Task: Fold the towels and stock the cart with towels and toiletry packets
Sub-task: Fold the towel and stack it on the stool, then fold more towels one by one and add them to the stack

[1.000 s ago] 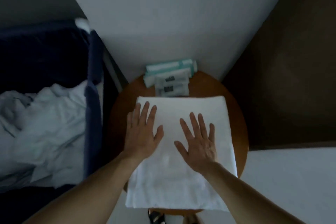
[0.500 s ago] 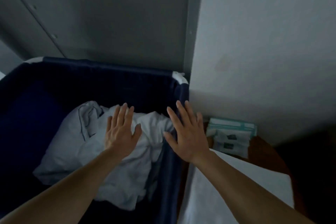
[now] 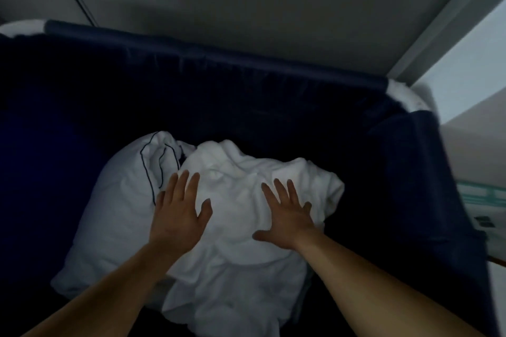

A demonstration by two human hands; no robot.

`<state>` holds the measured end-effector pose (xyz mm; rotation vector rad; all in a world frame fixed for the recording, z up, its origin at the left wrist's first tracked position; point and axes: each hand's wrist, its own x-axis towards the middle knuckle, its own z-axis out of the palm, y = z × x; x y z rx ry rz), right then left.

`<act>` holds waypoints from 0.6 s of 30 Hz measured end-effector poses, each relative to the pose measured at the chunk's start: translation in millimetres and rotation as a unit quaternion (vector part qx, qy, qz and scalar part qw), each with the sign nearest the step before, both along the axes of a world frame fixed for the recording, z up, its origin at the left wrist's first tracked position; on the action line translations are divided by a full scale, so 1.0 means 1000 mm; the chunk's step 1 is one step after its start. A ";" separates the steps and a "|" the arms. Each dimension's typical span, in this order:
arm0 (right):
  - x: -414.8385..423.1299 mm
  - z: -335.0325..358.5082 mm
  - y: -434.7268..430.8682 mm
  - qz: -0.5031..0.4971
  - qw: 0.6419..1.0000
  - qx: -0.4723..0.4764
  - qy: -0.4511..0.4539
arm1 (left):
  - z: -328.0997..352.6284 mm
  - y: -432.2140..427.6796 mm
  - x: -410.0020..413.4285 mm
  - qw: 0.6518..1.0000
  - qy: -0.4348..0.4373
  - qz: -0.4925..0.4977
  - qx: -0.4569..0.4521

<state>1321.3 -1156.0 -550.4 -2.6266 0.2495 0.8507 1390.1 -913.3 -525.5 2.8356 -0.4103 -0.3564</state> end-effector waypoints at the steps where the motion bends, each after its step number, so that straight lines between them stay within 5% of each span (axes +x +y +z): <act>1: 0.007 -0.014 0.006 -0.003 1.000 0.003 0.009 | -0.012 0.006 0.005 1.000 0.005 -0.006 -0.002; 7: 0.020 -0.082 0.054 0.018 0.996 -0.056 0.063 | -0.065 0.015 0.023 0.999 0.031 -0.026 -0.027; 10: 0.018 -0.094 0.066 0.015 0.993 -0.118 0.013 | -0.073 0.016 0.022 0.998 0.037 -0.036 -0.040; 18: -0.038 -0.022 0.037 -0.116 0.989 0.065 -0.071 | -0.019 0.017 0.017 0.979 0.151 -0.091 -0.104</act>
